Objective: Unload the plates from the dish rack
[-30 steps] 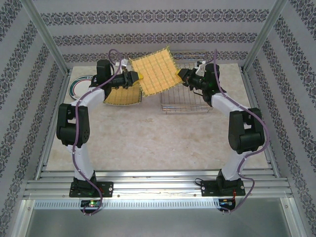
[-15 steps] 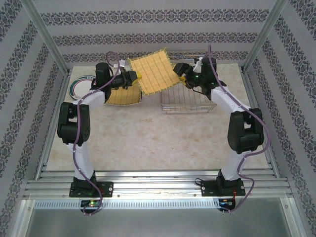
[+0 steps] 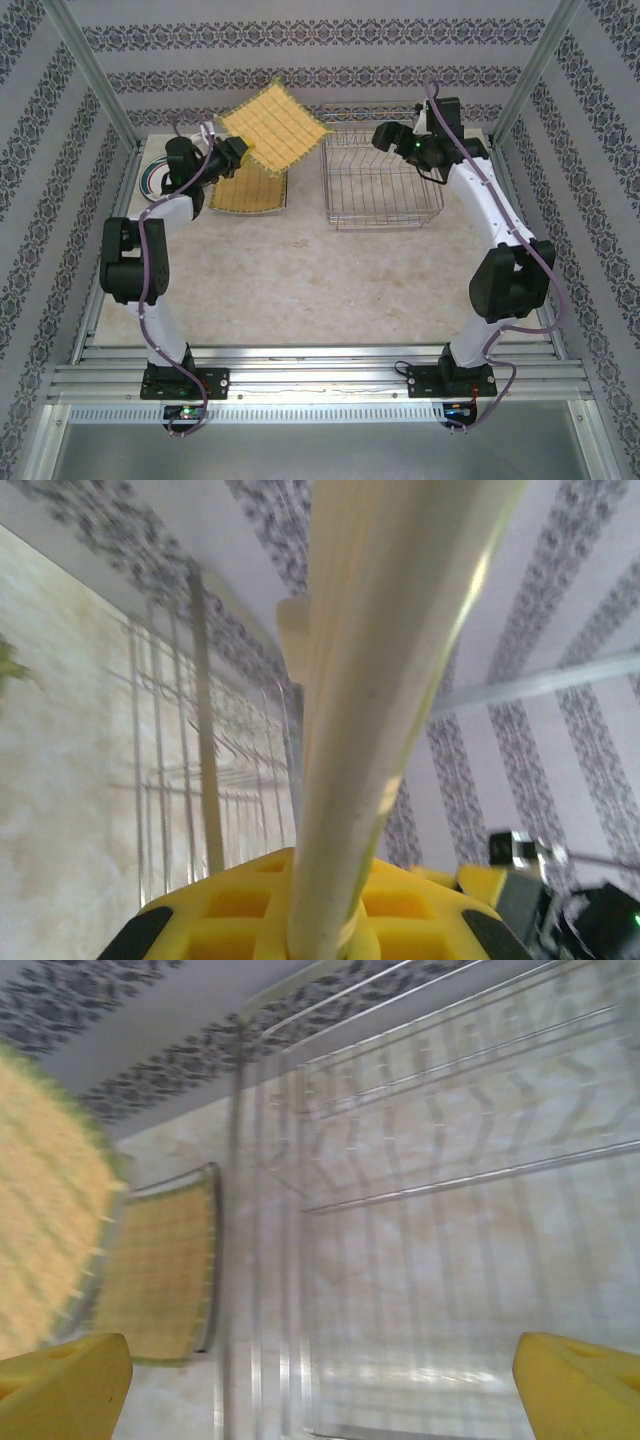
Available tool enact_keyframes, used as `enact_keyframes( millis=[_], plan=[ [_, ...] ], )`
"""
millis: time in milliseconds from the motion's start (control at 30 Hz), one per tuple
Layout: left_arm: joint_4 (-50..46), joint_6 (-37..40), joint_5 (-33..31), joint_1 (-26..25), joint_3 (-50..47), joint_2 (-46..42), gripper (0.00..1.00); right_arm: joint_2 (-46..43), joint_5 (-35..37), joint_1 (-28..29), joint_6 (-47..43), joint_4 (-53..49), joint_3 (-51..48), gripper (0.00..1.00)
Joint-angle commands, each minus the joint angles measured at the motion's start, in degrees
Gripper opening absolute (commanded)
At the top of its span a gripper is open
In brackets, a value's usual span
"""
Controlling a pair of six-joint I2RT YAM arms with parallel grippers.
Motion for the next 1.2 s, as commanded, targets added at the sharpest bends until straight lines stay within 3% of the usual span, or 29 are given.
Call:
enact_keyframes(
  millis=[0,100,267,567,767,1167],
  plan=[
    [8.14,0.11,-13.17,0.57,-4.66,-6.56,0.0,-1.06,11.92,-0.17,-10.63,-14.44,5.12,0.98],
    [9.43,-1.18,-21.27,0.19,-9.51,-8.67,0.0,1.65,18.47,0.03,-15.74,-23.69,11.4,0.98],
    [9.11,-1.88,-31.3,-1.61,-14.55,-11.86,0.0,7.29,20.22,0.93,-21.57,-35.8,21.01,0.98],
    [8.54,-2.27,-48.95,-6.72,-21.93,-16.49,0.0,9.42,22.51,2.31,-24.27,-39.82,24.2,0.98],
    [11.28,-4.43,-53.7,-8.89,-24.5,-15.74,0.0,10.18,22.11,2.24,-24.67,-39.42,23.32,0.98],
    [18.27,-9.97,-48.52,-8.99,-23.38,-6.67,0.0,9.7,21.27,2.4,-24.83,-38.08,21.24,0.98]
  ],
)
